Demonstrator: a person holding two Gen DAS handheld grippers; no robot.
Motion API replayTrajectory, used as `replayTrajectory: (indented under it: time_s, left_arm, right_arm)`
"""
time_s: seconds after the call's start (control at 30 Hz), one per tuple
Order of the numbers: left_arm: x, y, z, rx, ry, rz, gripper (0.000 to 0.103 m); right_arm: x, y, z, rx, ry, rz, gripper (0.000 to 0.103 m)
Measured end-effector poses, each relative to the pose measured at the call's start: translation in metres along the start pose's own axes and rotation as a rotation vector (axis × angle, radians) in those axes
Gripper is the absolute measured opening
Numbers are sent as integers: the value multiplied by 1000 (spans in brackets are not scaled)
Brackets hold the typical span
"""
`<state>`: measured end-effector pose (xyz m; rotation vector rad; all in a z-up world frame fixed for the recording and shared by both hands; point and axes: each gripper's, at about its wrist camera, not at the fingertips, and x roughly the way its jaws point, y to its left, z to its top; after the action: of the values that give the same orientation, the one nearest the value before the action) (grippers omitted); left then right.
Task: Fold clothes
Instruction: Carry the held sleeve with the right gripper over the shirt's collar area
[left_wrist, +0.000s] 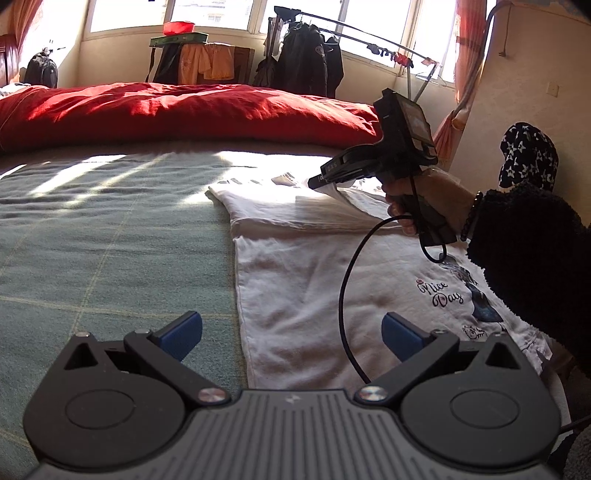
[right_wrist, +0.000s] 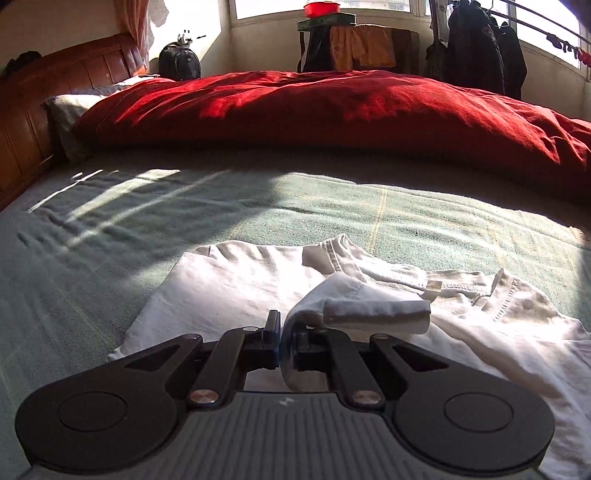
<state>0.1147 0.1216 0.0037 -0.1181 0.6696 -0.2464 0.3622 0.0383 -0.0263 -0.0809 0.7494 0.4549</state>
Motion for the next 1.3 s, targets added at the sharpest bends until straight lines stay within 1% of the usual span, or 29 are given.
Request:
replayTrajectory:
  time_s: [0.17, 0.43, 0.5, 0.57, 0.63, 0.67, 0.73, 0.83, 0.87, 1.0, 1.03, 1.17, 1.3]
  left_arm:
    - [0, 2, -2, -8, 7, 4, 102]
    - [2, 4, -4, -16, 12, 4, 102]
    - [2, 4, -5, -19, 12, 5, 102]
    - [1, 4, -5, -21, 12, 5, 102]
    - [1, 4, -6, -24, 11, 6, 102]
    - [0, 4, -6, -25, 10, 6, 102]
    - [-1, 4, -7, -28, 8, 6, 102]
    - [-3, 4, -8, -30, 4, 5, 102]
    - [-4, 4, -8, -31, 2, 6, 102]
    - [-8, 3, -9, -34, -9, 4, 102]
    - [-9, 3, -10, -36, -12, 2, 102]
    - [-11, 2, -12, -39, -13, -4, 102]
    - [-11, 4, -14, -44, -14, -6, 102]
  right_arm:
    - [6, 11, -5, -47, 18, -8, 7]
    - [14, 33, -19, -209, 51, -59, 8]
    - [16, 36, -21, -234, 59, -68, 10]
    - [16, 38, -21, -239, 70, -63, 20]
    - [15, 43, -21, -261, 69, -71, 24]
    - [15, 45, -21, -267, 72, -70, 29]
    - [13, 48, -20, -283, 73, -74, 33]
    - [10, 53, -20, -318, 74, -87, 46]
    - [8, 54, -20, -328, 72, -89, 47]
    - [-3, 48, -15, -283, 67, -19, 51]
    - [-8, 43, -12, -246, 61, 19, 54]
    - [-22, 23, -1, -109, 41, 106, 58]
    - [-38, -13, 9, 80, 0, 208, 59]
